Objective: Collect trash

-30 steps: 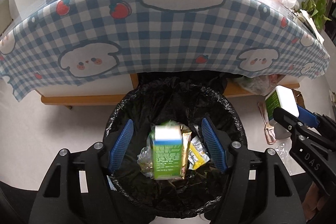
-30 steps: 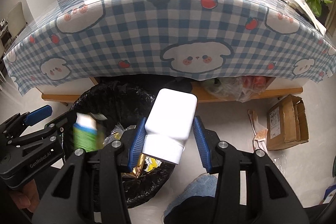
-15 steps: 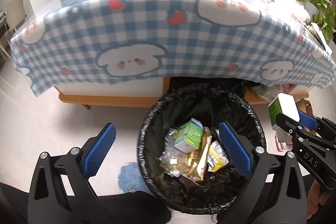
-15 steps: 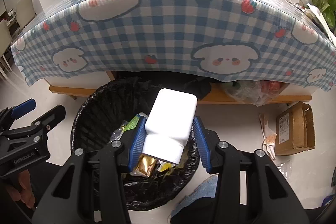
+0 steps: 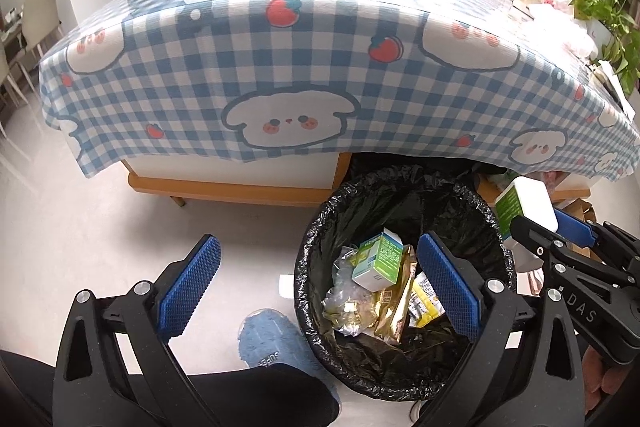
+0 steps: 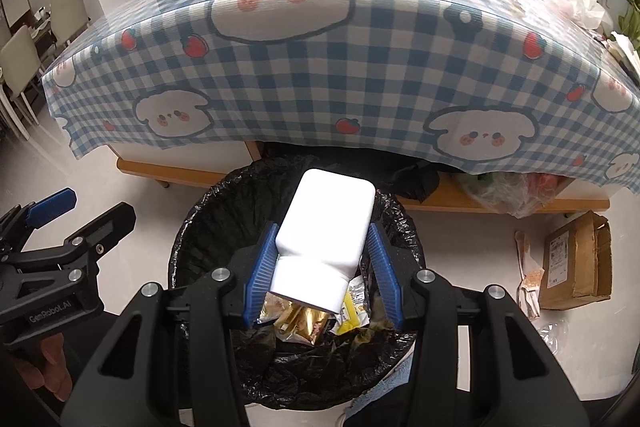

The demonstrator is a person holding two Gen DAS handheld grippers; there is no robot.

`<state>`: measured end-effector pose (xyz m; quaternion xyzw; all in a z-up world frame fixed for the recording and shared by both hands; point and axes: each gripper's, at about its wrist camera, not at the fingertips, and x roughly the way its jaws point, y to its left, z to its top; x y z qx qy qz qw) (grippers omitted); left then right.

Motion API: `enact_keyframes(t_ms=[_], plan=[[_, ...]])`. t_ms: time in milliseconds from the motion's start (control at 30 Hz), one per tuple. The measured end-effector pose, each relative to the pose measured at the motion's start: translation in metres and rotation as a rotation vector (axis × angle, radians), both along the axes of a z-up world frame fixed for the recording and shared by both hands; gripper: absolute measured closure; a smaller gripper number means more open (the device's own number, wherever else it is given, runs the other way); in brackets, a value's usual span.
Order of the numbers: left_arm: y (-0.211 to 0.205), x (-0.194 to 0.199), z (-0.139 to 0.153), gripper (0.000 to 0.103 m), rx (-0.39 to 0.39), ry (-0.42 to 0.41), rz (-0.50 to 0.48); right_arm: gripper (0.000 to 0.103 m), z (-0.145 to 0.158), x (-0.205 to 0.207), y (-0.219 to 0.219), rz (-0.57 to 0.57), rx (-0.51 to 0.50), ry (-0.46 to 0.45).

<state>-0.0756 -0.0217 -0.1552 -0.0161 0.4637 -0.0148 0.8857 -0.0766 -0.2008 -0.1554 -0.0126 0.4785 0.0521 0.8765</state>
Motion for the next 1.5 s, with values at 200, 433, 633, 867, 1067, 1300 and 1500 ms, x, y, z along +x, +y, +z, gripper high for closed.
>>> enact_keyframes(t_ms=[200,433,633,867,1067,1300,1500], plan=[[-0.003,0.004,-0.003,0.006,-0.003,0.011,-0.011,0.031,0.000,0.002,-0.004,-0.012,-0.015,0.000],[-0.008,0.001,0.020,0.006,-0.022,-0.017,-0.025,0.008,0.030,0.000,-0.026,-0.077,0.000,-0.041],[-0.014,-0.012,0.070,0.006,-0.015,-0.103,-0.045,0.008,0.073,-0.014,-0.033,-0.093,-0.035,-0.123],[-0.018,-0.024,0.112,0.006,-0.008,-0.152,-0.051,0.008,0.115,-0.034,-0.031,-0.083,-0.057,-0.194],[-0.021,-0.032,0.125,0.006,-0.010,-0.165,-0.064,0.008,0.131,-0.044,-0.030,-0.090,-0.040,-0.208],[-0.021,-0.033,0.125,0.006,-0.010,-0.162,-0.063,0.008,0.134,-0.047,-0.032,-0.096,-0.033,-0.213],[-0.023,-0.033,0.125,0.006,-0.010,-0.165,-0.065,0.008,0.134,-0.047,-0.035,-0.103,-0.032,-0.212]])
